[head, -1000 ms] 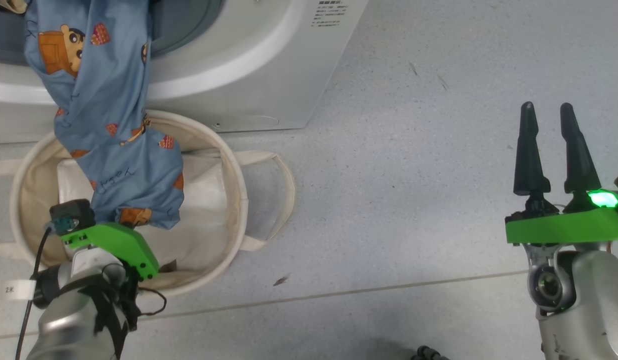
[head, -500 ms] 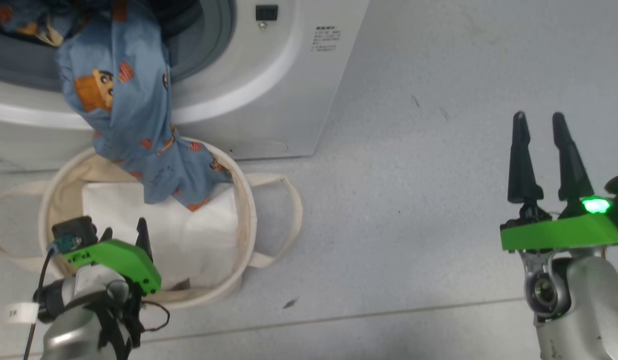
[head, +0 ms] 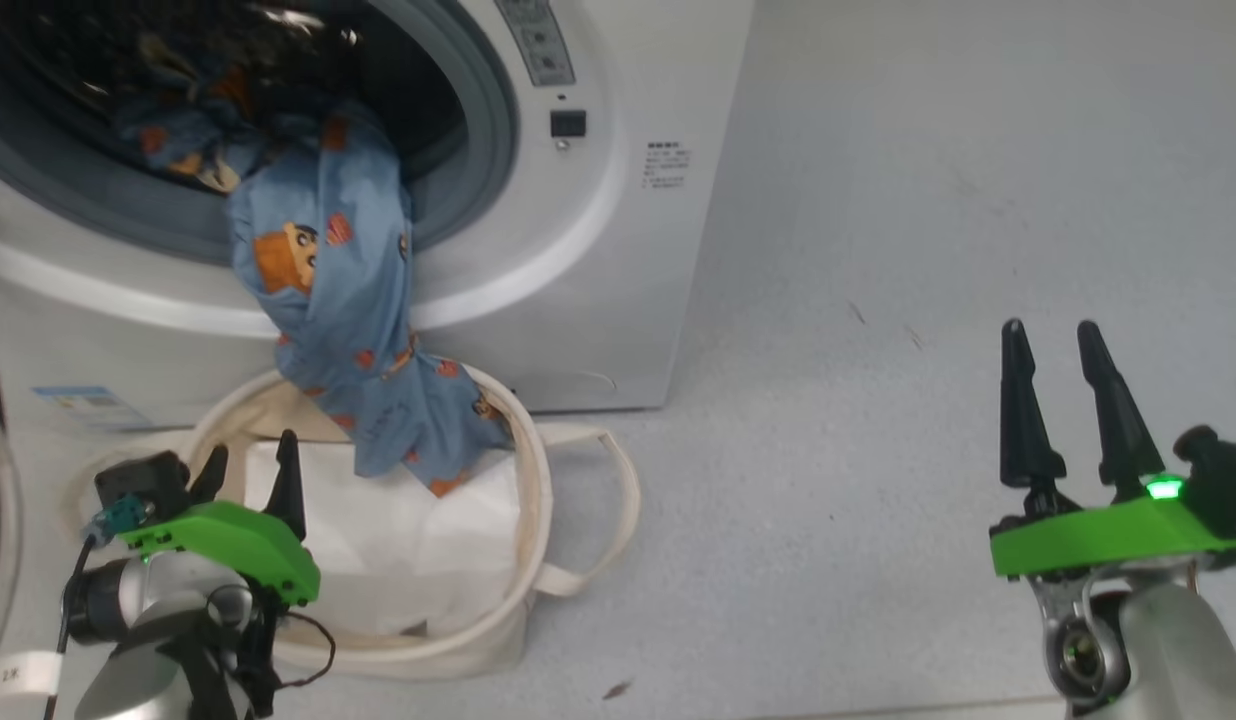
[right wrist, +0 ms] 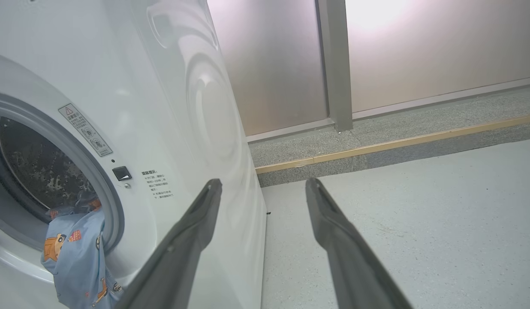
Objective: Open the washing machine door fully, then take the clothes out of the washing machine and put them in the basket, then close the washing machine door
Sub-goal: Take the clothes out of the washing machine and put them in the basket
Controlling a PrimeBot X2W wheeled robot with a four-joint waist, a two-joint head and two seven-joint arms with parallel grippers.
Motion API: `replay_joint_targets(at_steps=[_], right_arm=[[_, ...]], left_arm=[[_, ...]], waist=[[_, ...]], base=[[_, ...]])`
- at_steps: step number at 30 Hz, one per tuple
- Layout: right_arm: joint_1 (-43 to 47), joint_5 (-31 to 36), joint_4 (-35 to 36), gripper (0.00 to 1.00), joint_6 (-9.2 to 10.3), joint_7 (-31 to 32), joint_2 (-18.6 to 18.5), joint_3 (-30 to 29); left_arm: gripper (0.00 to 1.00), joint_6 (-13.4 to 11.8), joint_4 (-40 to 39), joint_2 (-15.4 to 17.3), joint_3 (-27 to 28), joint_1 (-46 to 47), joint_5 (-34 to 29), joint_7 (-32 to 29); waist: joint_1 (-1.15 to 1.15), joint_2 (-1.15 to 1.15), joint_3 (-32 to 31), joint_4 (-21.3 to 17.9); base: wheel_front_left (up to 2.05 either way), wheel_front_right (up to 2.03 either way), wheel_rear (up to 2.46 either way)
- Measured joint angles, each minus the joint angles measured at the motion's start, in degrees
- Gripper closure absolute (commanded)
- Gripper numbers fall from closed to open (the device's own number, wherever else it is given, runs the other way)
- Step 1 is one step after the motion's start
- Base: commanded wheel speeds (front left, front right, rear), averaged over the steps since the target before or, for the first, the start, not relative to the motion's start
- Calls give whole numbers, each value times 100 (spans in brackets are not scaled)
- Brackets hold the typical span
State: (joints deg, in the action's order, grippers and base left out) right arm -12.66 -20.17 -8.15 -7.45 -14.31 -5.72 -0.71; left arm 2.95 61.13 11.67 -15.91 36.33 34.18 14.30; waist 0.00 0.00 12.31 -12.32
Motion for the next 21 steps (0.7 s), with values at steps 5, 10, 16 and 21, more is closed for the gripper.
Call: replay_joint_targets(at_steps=[5,10,16,21], right_arm=[[207,51,-51,0,0,1,8,-29],[430,57,-112,0,0,1,43,-44],[564,153,-140,0,0,1,73,-30],[700,202,-159,0,0,1,132,-31]], left_arm=[[0,-21,-902,54,337,-428,-302,1],[0,1,-1878,90,754,-972,-526,1],[0,-116,-2934,116,1032,-1757,-789,1],[0,-254,-3431,119,1060,-2421,-838,1]], waist=[[0,0,-293,97],[0,0,-603,140],[0,0,-840,158],[0,0,-992,161]], base=[[0,0,0],[0,0,0],[0,0,0],[0,0,0]])
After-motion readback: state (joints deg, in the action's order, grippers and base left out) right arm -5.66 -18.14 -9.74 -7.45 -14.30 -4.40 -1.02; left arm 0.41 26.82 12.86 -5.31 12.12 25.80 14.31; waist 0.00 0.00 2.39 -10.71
